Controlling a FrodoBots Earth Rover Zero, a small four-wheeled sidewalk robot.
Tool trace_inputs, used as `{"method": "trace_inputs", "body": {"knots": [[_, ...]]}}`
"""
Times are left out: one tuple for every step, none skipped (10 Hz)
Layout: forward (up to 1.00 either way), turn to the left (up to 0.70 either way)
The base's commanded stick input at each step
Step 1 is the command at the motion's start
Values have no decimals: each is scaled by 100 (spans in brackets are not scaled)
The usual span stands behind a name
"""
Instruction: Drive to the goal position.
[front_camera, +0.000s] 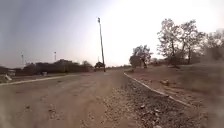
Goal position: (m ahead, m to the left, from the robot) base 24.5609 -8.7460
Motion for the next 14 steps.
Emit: {"method": "trace_inputs", "body": {"knots": [[70, 0], [70, 0], [70, 0], [70, 0], [70, 0], [70, 0], [70, 0], [70, 0], [70, 0], [70, 0], [70, 0], [70, 0], [70, 0], [70, 0]]}}
